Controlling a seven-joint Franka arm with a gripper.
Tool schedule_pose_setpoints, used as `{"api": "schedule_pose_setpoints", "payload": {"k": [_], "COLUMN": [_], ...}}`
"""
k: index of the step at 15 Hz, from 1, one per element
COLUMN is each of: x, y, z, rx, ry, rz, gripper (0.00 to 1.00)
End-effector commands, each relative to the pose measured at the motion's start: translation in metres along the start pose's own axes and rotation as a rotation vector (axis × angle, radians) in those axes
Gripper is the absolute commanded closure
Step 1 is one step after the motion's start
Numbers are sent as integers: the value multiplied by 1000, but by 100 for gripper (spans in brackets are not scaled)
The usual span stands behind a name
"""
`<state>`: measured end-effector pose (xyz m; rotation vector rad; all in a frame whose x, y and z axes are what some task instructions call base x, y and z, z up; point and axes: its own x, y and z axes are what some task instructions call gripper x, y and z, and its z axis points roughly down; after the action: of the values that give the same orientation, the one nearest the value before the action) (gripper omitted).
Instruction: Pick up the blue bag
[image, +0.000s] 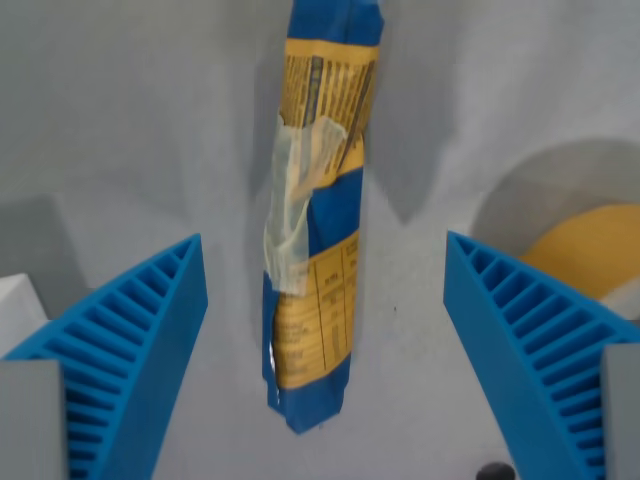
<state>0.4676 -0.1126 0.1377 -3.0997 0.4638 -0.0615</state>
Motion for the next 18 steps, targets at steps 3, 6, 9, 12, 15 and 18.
{"api": "schedule_pose_setpoints", "payload": {"k": [3,6,9,12,15,18], "x": [-1,-1,-1,-1,1,-4], "y": [0,0,0,0,0,-1], "z": [-1,-1,-1,-1,-7,-21], "rx": [39,39,39,39,39,38], "ry": [55,55,55,55,54,39], "rz": [13,13,13,13,13,13], "gripper": [100,100,100,100,100,100]}}
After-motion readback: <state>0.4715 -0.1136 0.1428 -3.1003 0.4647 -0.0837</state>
